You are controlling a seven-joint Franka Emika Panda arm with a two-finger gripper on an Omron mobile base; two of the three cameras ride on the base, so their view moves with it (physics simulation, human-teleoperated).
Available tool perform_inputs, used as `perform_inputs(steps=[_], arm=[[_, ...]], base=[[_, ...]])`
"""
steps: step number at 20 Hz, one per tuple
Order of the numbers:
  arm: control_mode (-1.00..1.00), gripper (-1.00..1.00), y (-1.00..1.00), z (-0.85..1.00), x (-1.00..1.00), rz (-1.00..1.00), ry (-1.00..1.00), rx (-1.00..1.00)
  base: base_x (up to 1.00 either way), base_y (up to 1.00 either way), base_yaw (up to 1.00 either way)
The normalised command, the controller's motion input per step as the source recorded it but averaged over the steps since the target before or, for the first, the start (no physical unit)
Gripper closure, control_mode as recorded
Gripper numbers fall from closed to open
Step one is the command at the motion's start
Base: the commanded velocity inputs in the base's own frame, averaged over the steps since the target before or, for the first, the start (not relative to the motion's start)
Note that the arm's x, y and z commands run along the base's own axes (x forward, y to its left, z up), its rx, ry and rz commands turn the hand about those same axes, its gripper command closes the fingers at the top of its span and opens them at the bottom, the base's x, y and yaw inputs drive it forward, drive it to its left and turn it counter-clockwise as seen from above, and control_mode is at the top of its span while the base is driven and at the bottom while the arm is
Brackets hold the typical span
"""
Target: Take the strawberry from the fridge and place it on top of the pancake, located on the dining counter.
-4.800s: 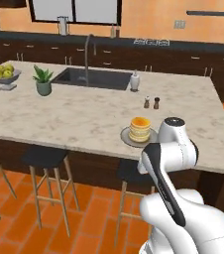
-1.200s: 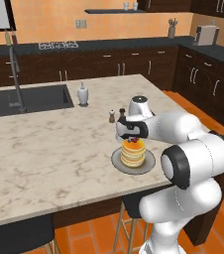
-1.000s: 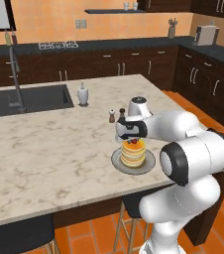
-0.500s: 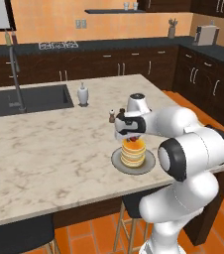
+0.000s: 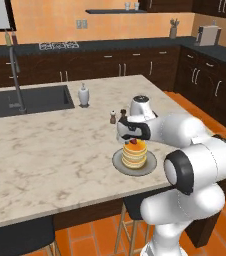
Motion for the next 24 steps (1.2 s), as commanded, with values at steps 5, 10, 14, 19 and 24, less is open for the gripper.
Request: perform_inputs(steps=[5, 10, 14, 19, 24], arm=[[-1.00, -1.00, 0.00, 0.80, -0.33, 0.00, 0.04, -0.02], [-1.00, -1.00, -0.44, 0.97, -0.90, 0.00, 0.00, 0.12], [-1.00, -1.00, -0.86, 0.47, -0.83, 0.00, 0.00, 0.41], [-1.00, -1.00, -0.55, 0.05, -0.75, 0.01, -0.02, 0.28], [-1.00, -1.00, -0.09, 0.00, -0.68, 0.10, -0.15, 0.07]], base=[[0.00, 0.00, 0.00], [0.00, 0.00, 0.00], [0.00, 0.00, 0.00], [0.00, 0.00, 0.00], [0.00, 0.00, 0.00]])
